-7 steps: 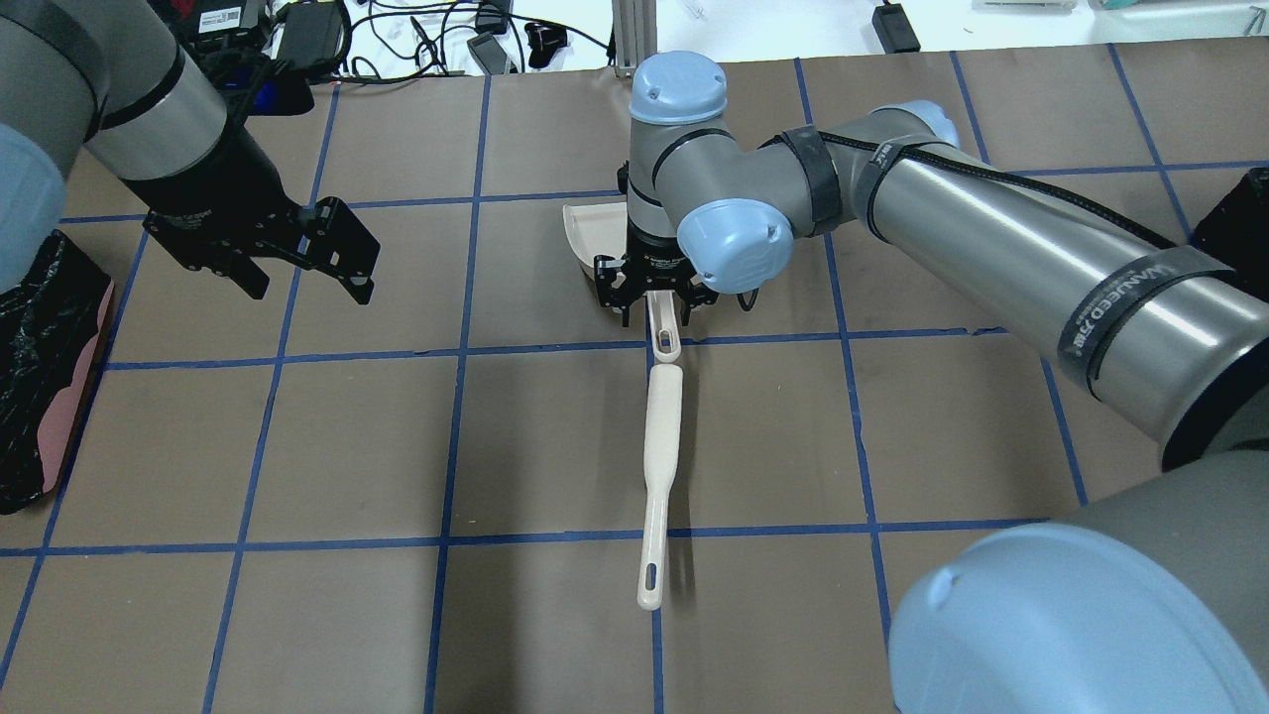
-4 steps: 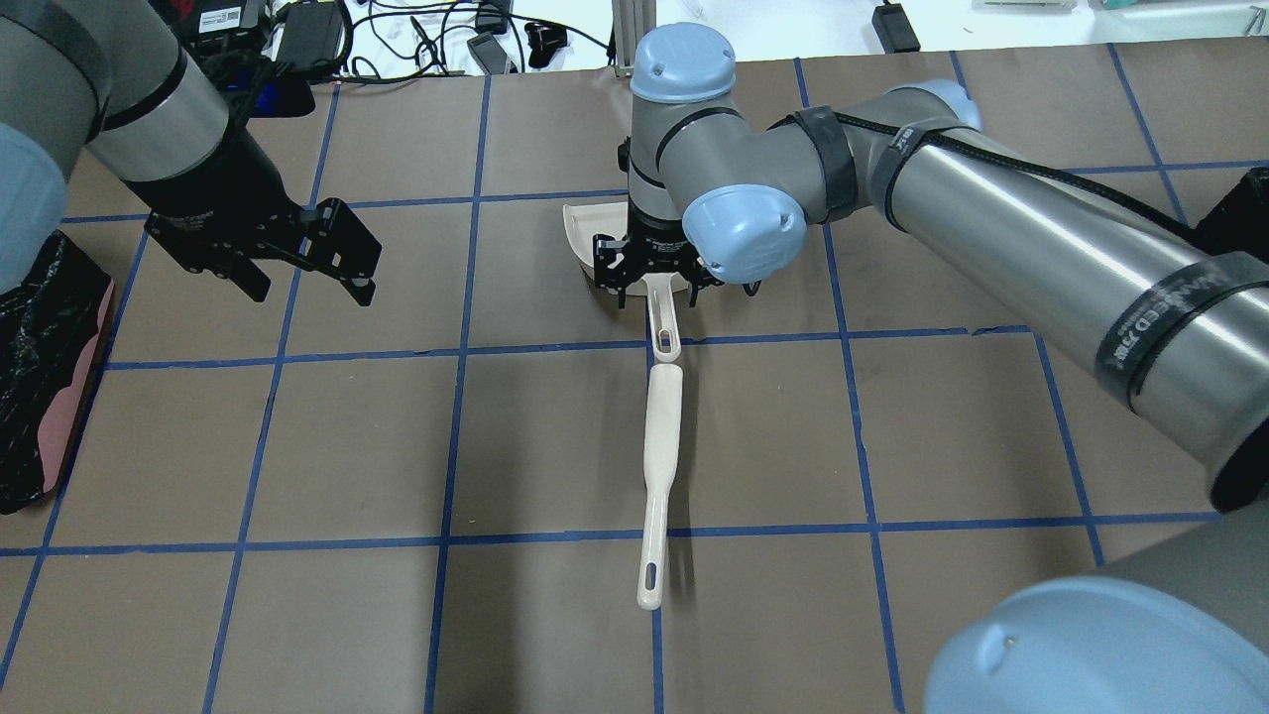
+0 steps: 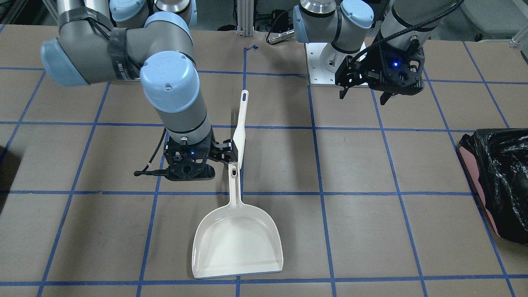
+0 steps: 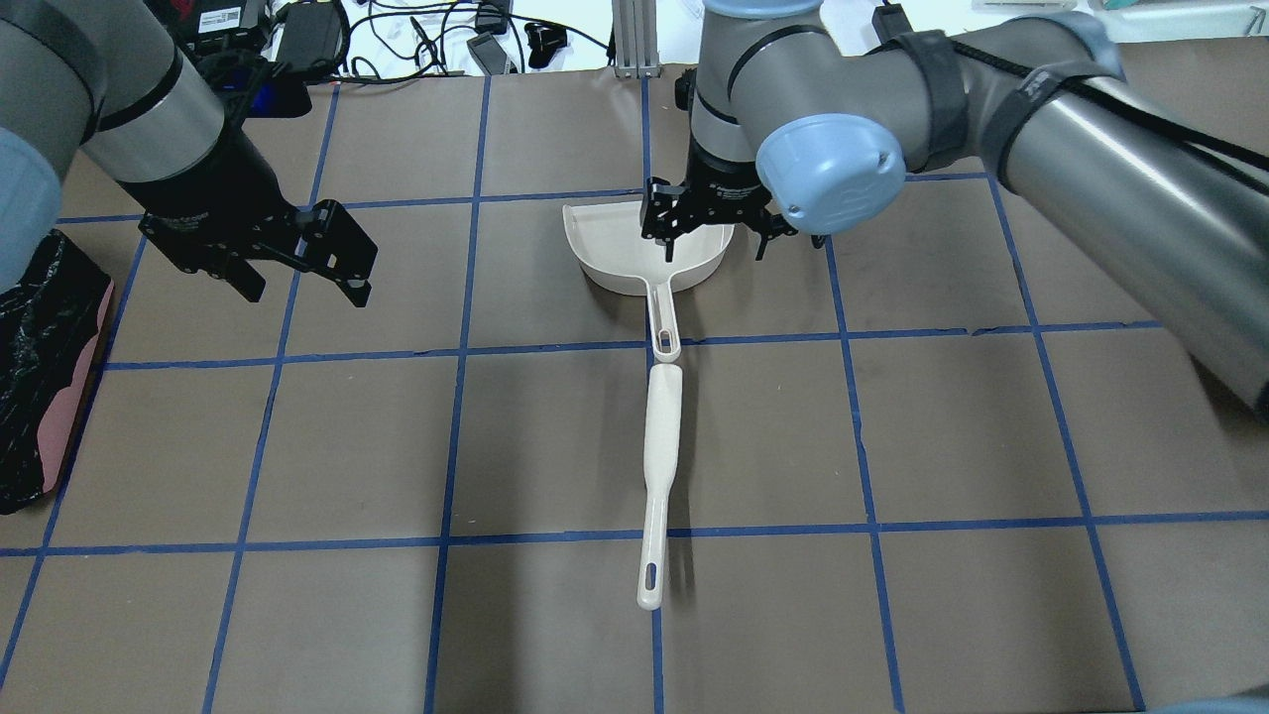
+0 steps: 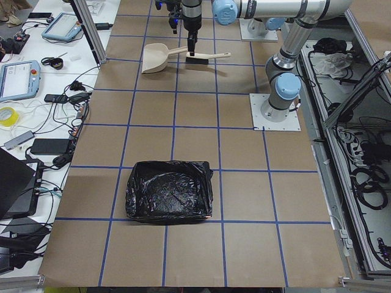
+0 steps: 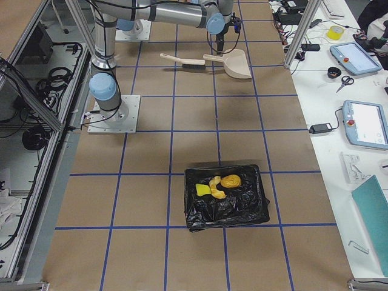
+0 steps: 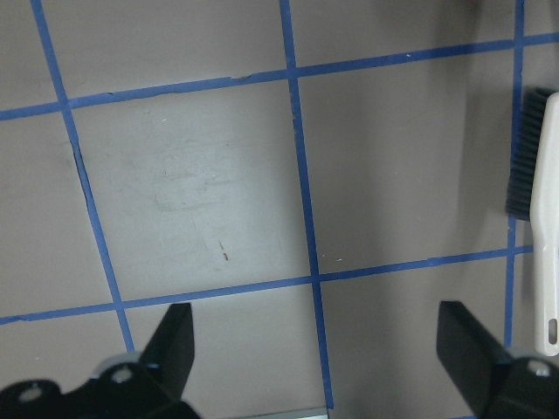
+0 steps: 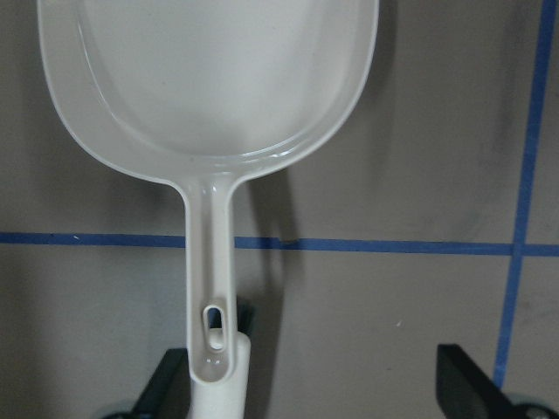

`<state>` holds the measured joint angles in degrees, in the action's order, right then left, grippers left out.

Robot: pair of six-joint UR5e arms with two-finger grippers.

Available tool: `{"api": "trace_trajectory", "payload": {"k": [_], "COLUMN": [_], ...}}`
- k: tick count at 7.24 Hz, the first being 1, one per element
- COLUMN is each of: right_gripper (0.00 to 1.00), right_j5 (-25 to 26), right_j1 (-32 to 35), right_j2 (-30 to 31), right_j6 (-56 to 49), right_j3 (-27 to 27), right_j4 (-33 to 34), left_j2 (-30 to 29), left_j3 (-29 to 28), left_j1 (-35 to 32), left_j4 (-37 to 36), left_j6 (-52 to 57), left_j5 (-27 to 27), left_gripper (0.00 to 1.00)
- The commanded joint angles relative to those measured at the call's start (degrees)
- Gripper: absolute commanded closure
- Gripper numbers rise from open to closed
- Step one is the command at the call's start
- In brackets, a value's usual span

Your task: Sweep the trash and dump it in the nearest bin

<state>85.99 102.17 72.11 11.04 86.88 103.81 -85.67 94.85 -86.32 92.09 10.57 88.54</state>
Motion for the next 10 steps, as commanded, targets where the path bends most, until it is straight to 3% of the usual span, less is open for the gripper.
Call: {"api": "trace_trajectory", "payload": {"k": [1, 3, 5, 10], "right_gripper": [0.00, 0.00, 0.00, 0.00], "right_j5": [0.14, 0.40, 4.61, 4.62], "right_j1": [-6.25, -8.12, -8.74, -11.29], "right_j2": [5.47, 8.91, 10.76, 14.98], "right_j6": [-5.31, -7.60, -10.07, -10.07], "right_j3": [-0.05, -0.14, 0.13, 0.30], "right_j4": [-7.88, -11.68, -12.39, -16.69], "left_j2": [-0.72, -1.78, -1.78, -1.43], "left_j3": [-0.10, -0.01, -0.10, 0.07], "left_j1": [-0.07, -0.25, -0.34, -0.52], "left_j4": [-0.77, -4.36, -4.28, -4.02], "left_j6": [0.16, -4.22, -4.24, -4.24], "left_j5": [1.97, 2.87, 2.60, 2.95], "left_gripper": [0.00, 0.00, 0.00, 0.00]}}
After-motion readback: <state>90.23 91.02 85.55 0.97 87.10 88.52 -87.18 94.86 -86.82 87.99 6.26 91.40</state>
